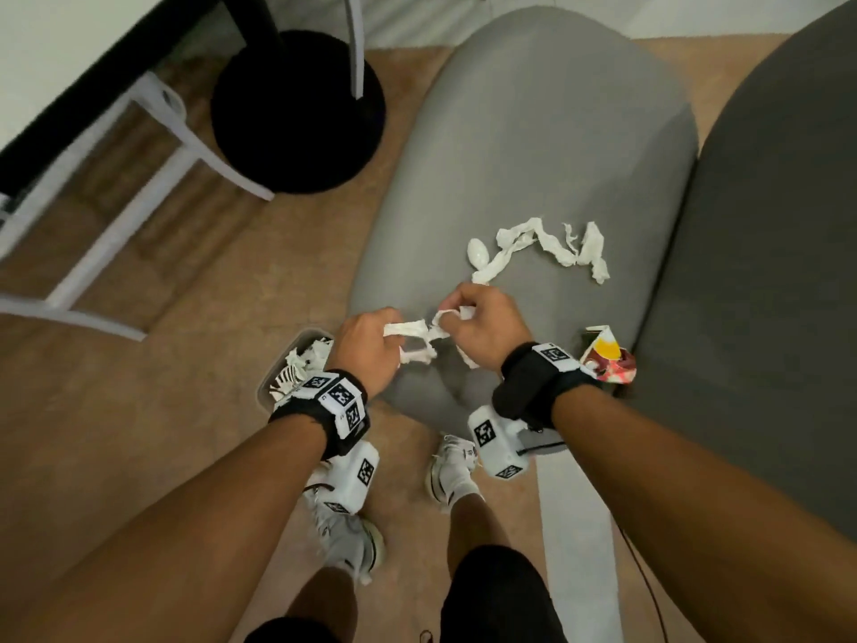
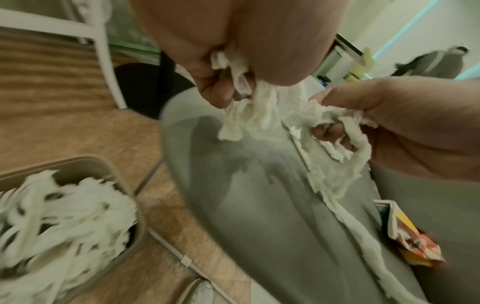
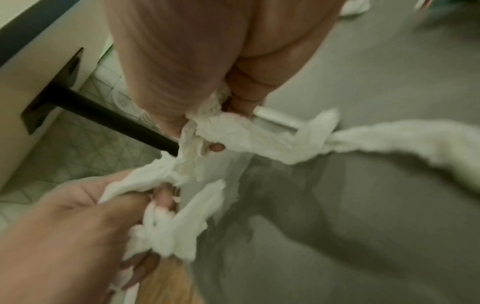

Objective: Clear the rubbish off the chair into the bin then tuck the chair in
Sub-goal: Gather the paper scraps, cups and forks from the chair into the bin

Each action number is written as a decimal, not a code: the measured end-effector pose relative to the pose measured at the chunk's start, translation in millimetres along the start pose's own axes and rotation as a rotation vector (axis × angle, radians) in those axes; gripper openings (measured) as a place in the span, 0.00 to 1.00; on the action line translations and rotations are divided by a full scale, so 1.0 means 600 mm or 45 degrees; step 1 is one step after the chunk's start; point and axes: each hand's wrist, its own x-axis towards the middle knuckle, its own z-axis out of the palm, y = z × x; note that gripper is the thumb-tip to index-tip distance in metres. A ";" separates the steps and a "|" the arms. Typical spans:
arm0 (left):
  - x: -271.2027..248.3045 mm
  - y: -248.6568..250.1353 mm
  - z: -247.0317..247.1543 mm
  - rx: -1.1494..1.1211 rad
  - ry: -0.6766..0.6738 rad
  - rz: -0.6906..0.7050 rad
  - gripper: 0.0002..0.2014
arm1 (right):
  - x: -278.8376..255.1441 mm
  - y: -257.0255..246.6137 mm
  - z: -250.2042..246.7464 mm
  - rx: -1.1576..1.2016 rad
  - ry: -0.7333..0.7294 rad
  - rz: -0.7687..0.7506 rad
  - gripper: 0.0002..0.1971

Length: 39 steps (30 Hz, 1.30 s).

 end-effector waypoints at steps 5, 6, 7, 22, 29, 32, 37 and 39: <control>-0.064 -0.117 -0.041 -0.306 0.114 -0.376 0.09 | -0.019 -0.055 0.131 0.015 -0.219 -0.087 0.01; -0.075 -0.144 -0.045 -0.387 0.149 -0.469 0.11 | -0.025 -0.063 0.161 -0.020 -0.293 -0.100 0.03; -0.087 -0.168 -0.049 -0.471 0.189 -0.561 0.13 | -0.031 -0.073 0.189 -0.053 -0.367 -0.110 0.05; -0.137 -0.423 0.019 -0.772 0.113 -0.970 0.20 | 0.006 0.033 0.473 -0.223 -0.573 0.198 0.26; -0.118 -0.398 0.049 -0.952 0.157 -0.860 0.21 | 0.002 0.043 0.453 -0.057 -0.509 0.273 0.24; -0.099 -0.401 0.062 -0.906 0.071 -0.914 0.32 | 0.009 0.039 0.446 -0.007 -0.469 0.288 0.24; -0.084 -0.398 0.038 -0.714 0.019 -0.917 0.28 | 0.011 0.026 0.419 0.078 -0.411 0.295 0.22; -0.078 -0.388 0.018 -0.649 0.046 -0.907 0.26 | 0.010 0.007 0.403 0.114 -0.407 0.283 0.18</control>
